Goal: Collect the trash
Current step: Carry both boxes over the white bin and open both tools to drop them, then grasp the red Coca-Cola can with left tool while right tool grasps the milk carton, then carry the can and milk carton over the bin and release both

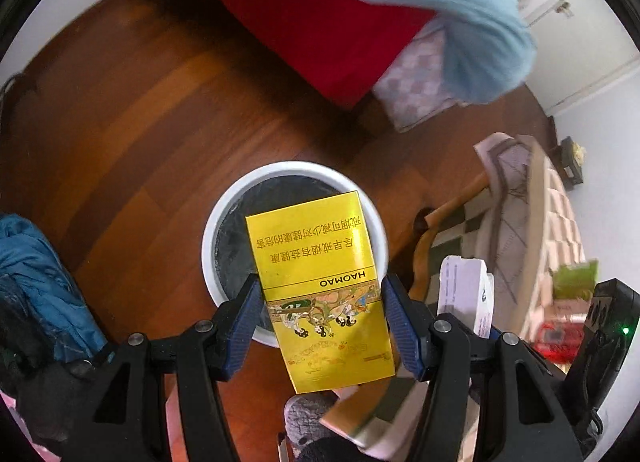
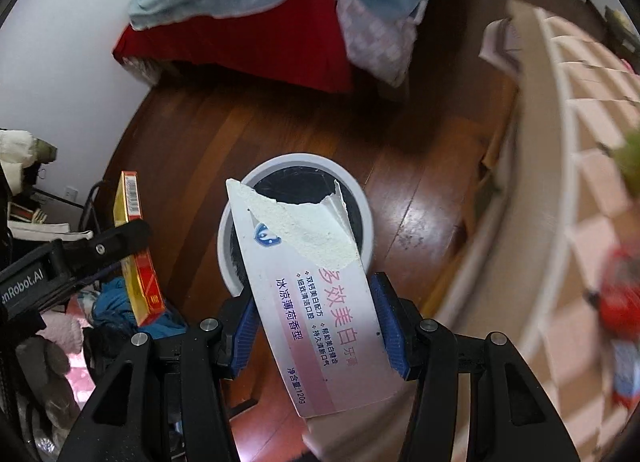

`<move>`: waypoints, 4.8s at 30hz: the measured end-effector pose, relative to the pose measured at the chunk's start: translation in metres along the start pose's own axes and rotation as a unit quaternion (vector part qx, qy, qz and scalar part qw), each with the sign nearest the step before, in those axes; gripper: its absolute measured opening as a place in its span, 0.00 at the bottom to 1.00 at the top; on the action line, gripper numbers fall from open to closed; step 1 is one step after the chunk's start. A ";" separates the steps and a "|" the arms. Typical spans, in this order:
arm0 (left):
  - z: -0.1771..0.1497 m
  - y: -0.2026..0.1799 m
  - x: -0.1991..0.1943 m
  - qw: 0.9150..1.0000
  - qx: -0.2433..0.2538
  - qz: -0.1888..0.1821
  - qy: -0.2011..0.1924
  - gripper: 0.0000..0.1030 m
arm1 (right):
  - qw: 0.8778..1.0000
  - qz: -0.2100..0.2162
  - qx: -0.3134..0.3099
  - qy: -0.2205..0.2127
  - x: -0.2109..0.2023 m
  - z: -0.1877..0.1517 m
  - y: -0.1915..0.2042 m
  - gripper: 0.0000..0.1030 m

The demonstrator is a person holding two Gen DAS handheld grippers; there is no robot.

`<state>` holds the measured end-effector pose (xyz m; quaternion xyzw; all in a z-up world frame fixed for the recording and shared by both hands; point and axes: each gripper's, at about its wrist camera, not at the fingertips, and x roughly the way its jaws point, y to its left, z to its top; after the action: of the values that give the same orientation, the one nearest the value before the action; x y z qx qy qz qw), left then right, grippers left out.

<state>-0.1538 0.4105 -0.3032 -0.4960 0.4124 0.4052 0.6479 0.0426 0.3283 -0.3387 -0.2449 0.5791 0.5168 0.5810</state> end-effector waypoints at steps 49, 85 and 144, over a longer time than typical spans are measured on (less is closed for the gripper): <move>-0.139 -0.008 -0.146 0.969 0.063 0.170 -0.170 0.96 | 0.990 -0.052 -0.101 -0.083 -0.106 -0.091 0.044 1.00; -0.201 -0.205 0.028 0.966 0.197 0.160 -0.046 1.00 | 0.992 -0.127 -0.008 -0.004 -0.103 -0.087 -0.235 0.85; -0.035 -0.092 -0.107 0.972 0.104 0.105 -0.182 0.61 | 0.995 0.002 -0.012 -0.098 -0.104 -0.007 -0.056 0.60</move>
<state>-0.1082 0.3470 -0.1808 -0.2976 0.3769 0.5090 0.7143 0.1110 0.2700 -0.2613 -0.1988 0.5140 0.5461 0.6309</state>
